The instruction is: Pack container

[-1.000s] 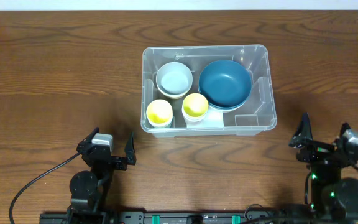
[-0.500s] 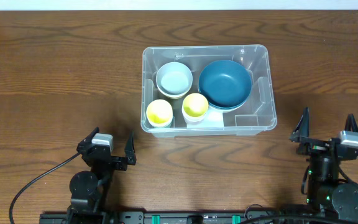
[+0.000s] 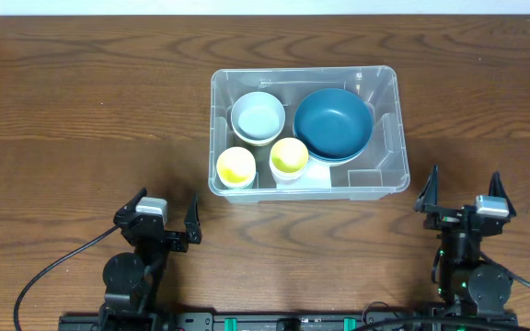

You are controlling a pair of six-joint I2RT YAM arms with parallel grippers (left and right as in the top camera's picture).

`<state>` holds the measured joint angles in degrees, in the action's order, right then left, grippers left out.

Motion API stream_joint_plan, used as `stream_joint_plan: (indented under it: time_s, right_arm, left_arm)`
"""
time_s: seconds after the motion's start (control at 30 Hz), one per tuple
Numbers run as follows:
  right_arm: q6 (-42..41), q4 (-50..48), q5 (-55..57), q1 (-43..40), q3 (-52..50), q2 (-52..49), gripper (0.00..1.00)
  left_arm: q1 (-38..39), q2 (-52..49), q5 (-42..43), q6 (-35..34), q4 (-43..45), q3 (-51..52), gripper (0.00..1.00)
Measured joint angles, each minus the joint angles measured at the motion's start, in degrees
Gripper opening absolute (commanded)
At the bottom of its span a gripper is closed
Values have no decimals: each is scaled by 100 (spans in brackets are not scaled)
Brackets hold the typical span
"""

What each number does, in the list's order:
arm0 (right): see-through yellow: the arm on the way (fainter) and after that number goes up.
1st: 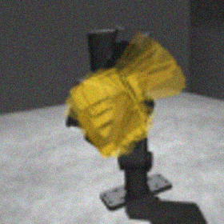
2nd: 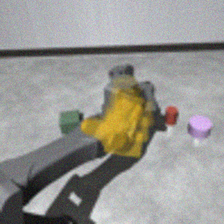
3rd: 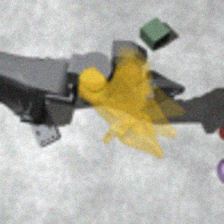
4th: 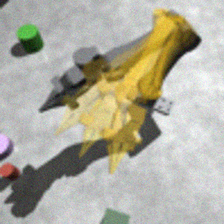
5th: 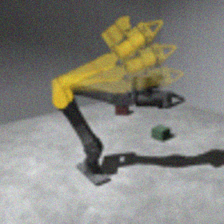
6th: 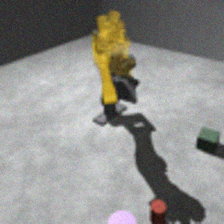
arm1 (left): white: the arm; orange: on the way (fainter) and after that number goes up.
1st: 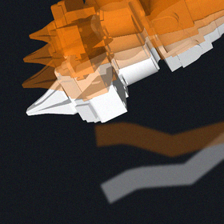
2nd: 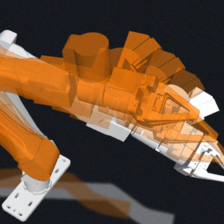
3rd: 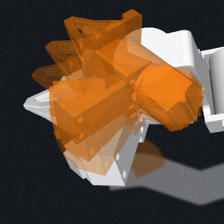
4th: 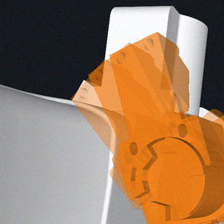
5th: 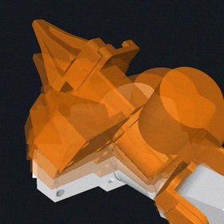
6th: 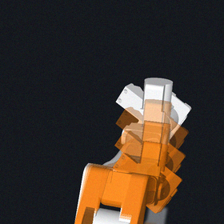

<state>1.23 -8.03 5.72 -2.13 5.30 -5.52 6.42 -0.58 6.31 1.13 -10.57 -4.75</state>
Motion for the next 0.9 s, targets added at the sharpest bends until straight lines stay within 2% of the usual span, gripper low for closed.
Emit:
stream_joint_plan:
  time_s: [0.3, 0.57, 0.9]
  right_arm:
    - [39, -74, -170, 0, -315, 120, 99]
    - [151, 855, -356, 0, -487, 170, 99]
    - [407, 896, -400, 0, -487, 205, 99]
  left_arm:
    - [0, 0, 0, 0, 0, 0, 98]
    - [0, 0, 0, 2, 0, 0, 98]
    - [0, 0, 0, 0, 0, 0, 98]
